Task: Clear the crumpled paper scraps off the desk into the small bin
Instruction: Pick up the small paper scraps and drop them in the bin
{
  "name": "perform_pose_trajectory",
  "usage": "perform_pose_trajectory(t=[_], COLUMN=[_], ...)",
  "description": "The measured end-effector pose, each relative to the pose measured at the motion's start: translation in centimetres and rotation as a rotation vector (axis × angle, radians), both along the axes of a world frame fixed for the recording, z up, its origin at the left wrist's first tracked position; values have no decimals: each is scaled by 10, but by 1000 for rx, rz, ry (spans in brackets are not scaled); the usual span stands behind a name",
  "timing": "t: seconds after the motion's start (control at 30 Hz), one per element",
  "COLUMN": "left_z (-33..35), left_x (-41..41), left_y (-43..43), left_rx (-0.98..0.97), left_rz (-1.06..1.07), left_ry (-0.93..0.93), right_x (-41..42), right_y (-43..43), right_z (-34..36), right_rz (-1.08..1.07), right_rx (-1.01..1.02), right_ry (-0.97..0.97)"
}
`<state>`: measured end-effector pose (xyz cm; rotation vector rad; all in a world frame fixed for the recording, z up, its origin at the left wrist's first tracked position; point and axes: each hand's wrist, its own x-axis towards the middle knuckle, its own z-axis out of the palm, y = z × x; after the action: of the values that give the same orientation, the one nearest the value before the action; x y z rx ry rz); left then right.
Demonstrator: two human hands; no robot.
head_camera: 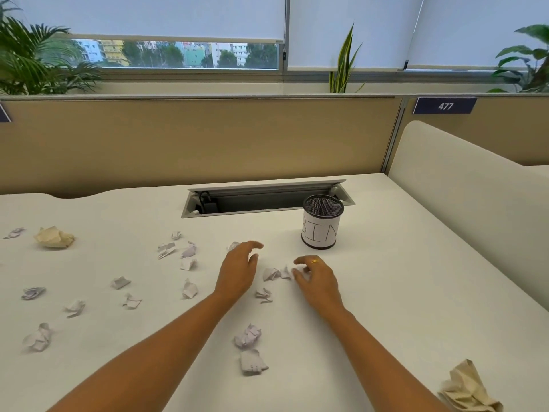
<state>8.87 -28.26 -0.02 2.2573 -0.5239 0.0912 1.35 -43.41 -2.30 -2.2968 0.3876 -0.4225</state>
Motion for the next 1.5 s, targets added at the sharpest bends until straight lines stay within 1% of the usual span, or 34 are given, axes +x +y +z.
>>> perform_pose_trajectory(t=[0.07, 0.17, 0.27, 0.33, 0.43, 0.5, 0.6, 0.8, 0.93, 1.0, 1.13, 1.2, 1.37, 1.5], left_z=[-9, -19, -27, -29, -26, -20, -18, -17, -19, -20, -21, -20, -24, -25], left_x=[-7, -13, -16, -20, -26, -28, -30, -32, -32, -31, -31, -31, -27, -26], left_y=[13, 25, 32, 34, 36, 37, 37, 36, 35, 35, 34, 35, 34, 35], left_rx=[77, 259, 364, 364, 348, 399, 417, 384, 374, 358, 345, 346, 326, 319], left_rz=[-17, -57, -72, -47, -32, -43, -45, -35, -31, -28, -18, -21, -25, -37], left_ry=[-96, -291, -315, -295, -345, -360, -377, -355, -353, -348, -351, -355, -354, -345], right_x=[6, 12, 12, 10, 8, 8, 7, 11, 13, 23, 42, 51, 70, 72], right_y=[12, 28, 37, 41, 46, 47, 46, 38, 27, 17, -6, -18, -44, -49], right_z=[4, 11, 11, 8, 7, 8, 8, 23, 50, 68, 95, 102, 103, 95], right_rz=[120, 266, 317, 332, 345, 351, 355, 294, 202, 149, 8, -60, -166, -200], right_rx=[-48, -177, -369, -447, -448, -419, -421, -285, -138, -133, -146, -166, -175, -67], right_ry=[49, 238, 375, 415, 376, 333, 289, 333, 157, 93, -110, -117, -48, -82])
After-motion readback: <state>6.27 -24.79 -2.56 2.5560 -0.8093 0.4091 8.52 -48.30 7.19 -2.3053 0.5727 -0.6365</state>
